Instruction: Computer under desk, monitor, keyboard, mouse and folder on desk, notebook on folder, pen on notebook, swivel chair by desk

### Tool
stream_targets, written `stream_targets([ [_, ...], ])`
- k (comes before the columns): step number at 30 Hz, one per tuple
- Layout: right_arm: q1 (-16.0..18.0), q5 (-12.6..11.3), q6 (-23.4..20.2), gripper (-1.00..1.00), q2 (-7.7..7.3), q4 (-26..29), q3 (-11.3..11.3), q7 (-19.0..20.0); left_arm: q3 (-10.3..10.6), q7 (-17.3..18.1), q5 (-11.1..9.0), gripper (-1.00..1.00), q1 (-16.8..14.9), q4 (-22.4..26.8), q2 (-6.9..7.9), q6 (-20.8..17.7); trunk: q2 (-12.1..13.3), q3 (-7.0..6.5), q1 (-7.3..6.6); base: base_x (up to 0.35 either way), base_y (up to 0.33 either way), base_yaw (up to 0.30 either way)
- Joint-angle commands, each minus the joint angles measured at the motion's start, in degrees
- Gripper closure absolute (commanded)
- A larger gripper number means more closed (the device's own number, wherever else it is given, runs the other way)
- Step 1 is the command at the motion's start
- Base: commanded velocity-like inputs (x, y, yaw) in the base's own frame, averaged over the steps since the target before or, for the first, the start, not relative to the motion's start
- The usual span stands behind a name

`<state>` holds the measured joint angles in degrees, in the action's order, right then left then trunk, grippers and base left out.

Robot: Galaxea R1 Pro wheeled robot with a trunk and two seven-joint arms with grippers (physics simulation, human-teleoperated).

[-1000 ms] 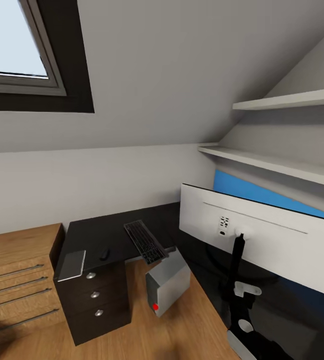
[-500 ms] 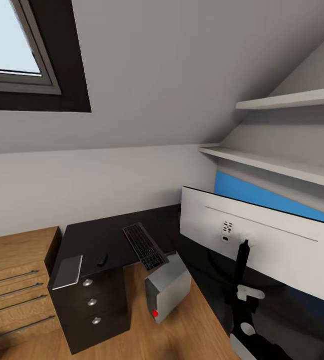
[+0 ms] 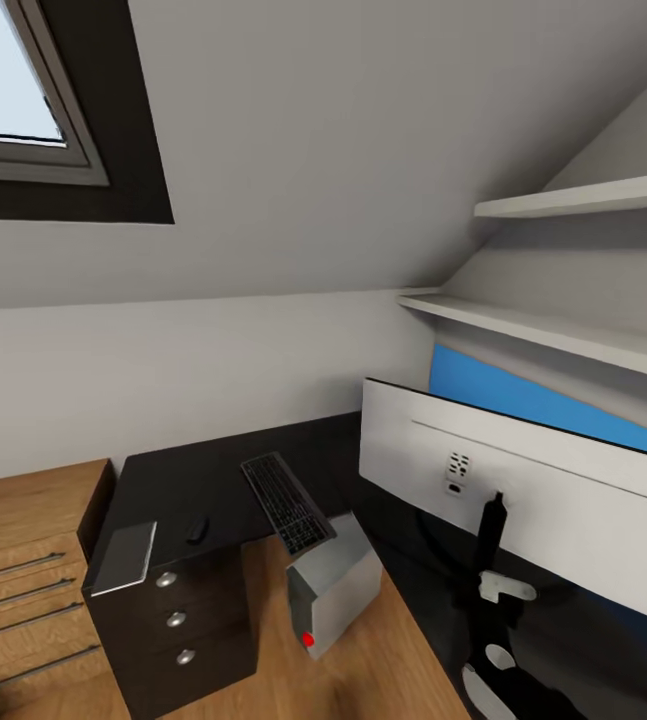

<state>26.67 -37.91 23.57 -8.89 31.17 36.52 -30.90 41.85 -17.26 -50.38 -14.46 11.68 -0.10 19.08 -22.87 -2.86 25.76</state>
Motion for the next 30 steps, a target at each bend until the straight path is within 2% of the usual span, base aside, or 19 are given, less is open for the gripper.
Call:
stream_targets([
  [1, 0.05, -0.49, 0.25, -1.00, -0.07, 0.04, 0.15, -0.31, 0.47, -0.36, -0.32, -1.00, -0.01, 0.01, 0.01, 0.17, -0.05, 0.03, 0.03, 0.047, -0.006, 0.000],
  [9, 0.05, -0.50, 0.25, -1.00, -0.24, -0.16, -1.08, -0.30, 0.50, -0.39, -0.26, -1.00, -0.02, 0.01, 0.01, 0.17, -0.05, 0.03, 0.03, 0.151, -0.002, 0.000],
  [19, 0.05, -0.50, 0.57, -1.00, -0.39, -0.23, -3.15, -0.30, 0.51, -0.38, -0.25, -1.00, -0.04, 0.01, 0.01, 0.17, -0.05, 0.03, 0.03, 0.014, 0.000, 0.000],
  [25, 0.05, -0.50, 4.84, -1.00, -1.24, -0.15, -4.21, -0.43, 0.51, -0.36, -0.25, -1.00, -0.04, 0.01, 0.01, 0.17, -0.05, 0.03, 0.03, 0.000, 0.000, 0.000],
  [30, 0.05, -0.50, 5.73, -1.00, -1.48, 0.11, -4.38, -0.55, 0.51, -0.38, -0.25, -1.00, -0.02, 0.01, 0.01, 0.16, -0.05, 0.03, 0.03, 0.000, 0.000, 0.000],
])
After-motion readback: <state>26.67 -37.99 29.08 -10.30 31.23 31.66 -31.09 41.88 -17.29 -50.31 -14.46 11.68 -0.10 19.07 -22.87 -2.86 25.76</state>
